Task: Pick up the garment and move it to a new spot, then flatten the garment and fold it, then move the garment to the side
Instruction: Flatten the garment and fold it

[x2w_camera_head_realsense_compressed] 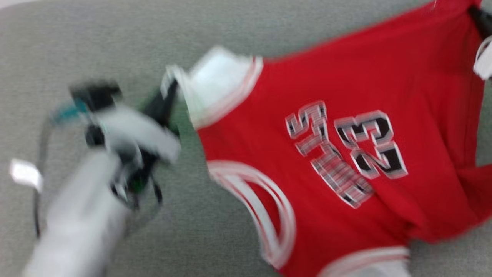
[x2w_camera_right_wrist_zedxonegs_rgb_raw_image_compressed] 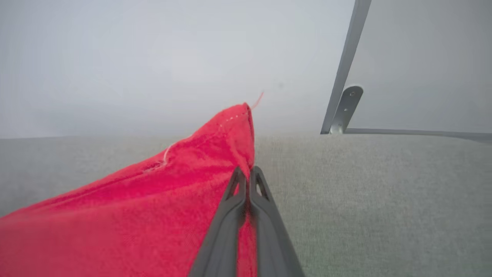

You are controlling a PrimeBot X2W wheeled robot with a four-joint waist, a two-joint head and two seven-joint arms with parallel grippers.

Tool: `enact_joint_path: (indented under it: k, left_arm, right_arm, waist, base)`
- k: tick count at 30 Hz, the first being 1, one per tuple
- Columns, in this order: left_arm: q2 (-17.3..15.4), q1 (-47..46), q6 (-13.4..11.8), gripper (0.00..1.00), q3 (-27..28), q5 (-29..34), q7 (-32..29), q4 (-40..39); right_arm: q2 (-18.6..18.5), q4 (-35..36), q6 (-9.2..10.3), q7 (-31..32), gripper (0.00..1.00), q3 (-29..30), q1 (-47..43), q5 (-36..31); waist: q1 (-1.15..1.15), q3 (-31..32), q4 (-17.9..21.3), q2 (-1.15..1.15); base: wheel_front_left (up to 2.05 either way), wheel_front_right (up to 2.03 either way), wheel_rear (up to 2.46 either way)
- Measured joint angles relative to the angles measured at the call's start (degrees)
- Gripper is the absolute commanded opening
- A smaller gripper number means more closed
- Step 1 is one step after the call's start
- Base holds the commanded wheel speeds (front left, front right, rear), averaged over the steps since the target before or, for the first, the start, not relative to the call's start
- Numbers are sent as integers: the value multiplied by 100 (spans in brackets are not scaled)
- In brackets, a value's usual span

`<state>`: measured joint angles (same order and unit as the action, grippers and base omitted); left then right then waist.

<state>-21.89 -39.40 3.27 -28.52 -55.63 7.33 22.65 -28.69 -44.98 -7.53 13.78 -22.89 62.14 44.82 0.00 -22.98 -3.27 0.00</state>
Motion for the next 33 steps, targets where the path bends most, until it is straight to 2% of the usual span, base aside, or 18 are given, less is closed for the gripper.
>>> enact_joint_path:
  k: [3,9,13,21,24,27,30,33]
  left_arm:
    - [105,-923,98,0,288,-383,-296,448]
    - [23,-3068,75,0,493,-164,-432,1658]
    - [37,-4287,43,0,606,22,-118,2331]
    - [121,-5931,238,0,673,393,616,3056]
    - [234,-6099,350,0,753,290,705,3200]
    - [349,-5848,399,0,677,127,722,3292]
    - [393,-5229,412,0,477,-288,631,2829]
    - [301,-4429,412,0,302,-800,632,2142]
  right_arm:
    - [146,-257,0,-241,0,129,408,-220]
    - [470,-892,-1,-683,0,571,1672,-449]
    - [664,-1355,-3,-1089,0,844,2574,-665]
    - [866,-2048,-8,-1786,0,1185,3741,-934]
    - [949,-2167,-8,-1891,0,1170,3800,-939]
    - [976,-2196,-5,-1892,0,1010,3600,-948]
    - [1017,-2134,-1,-1881,0,865,3149,-859]
    - [1010,-1857,0,-1823,0,608,2614,-681]
  waist:
    - [0,-91,96,0]
    - [0,-338,282,0]
    - [0,-482,437,0]
    - [0,-565,647,0]
    - [0,-485,639,0]
    - [0,-393,612,0]
    - [0,-303,585,0]
    - [0,-214,566,0]
  base:
    - [0,0,0]
    - [0,0,0]
    - [0,0,0]
    - [0,0,0]
    - [0,0,0]
    - [0,0,0]
    - [0,0,0]
    - [0,0,0]
